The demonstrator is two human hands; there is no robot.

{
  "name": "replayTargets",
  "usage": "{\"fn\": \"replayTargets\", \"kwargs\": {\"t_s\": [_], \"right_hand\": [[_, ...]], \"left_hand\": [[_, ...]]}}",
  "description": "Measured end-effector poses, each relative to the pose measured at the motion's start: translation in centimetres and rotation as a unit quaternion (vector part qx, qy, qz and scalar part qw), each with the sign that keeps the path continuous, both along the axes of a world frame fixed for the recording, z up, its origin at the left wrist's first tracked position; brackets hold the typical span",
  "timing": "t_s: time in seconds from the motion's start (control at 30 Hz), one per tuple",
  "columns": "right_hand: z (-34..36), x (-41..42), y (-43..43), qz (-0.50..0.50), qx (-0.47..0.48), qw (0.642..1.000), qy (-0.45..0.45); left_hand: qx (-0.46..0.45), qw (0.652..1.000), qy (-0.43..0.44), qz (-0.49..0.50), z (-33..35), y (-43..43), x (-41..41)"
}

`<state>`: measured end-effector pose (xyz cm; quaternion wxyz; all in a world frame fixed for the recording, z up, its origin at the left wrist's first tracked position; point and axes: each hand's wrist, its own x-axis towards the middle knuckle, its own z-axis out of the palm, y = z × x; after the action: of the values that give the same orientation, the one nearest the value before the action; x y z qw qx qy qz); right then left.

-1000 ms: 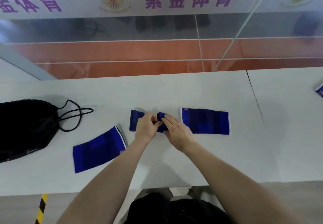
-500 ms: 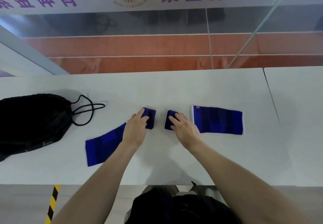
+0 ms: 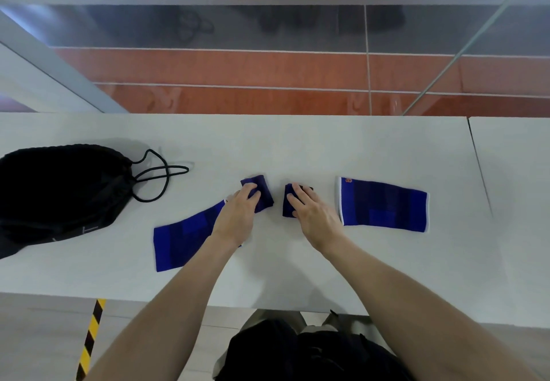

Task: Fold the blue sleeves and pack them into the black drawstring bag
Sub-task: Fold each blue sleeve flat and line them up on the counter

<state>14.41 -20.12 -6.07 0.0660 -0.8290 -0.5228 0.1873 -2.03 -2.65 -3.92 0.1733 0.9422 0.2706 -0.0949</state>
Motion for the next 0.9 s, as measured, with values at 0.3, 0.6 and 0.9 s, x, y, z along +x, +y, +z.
{"fn": "replayTargets", "kwargs": {"t_s": [0.3, 0.6, 0.9], "right_hand": [[0.4, 0.2, 1.2, -0.002, -0.017, 1.000, 0.004], [0.8, 0.1, 2.1, -0.012, -0.025, 1.000, 0.011], [1.2, -0.9, 1.8, -0.027, -0.029, 0.999, 0.018]], "left_hand": [[-0.084, 0.995, -0.044, 0.023, 0.8, 1.1, -0.2], [-0.082, 0.995, -0.016, -0.060, 0.9, 3.3, 1.0], [-0.082, 0.996, -0.028, -0.033, 0.7, 2.5, 0.8]]}}
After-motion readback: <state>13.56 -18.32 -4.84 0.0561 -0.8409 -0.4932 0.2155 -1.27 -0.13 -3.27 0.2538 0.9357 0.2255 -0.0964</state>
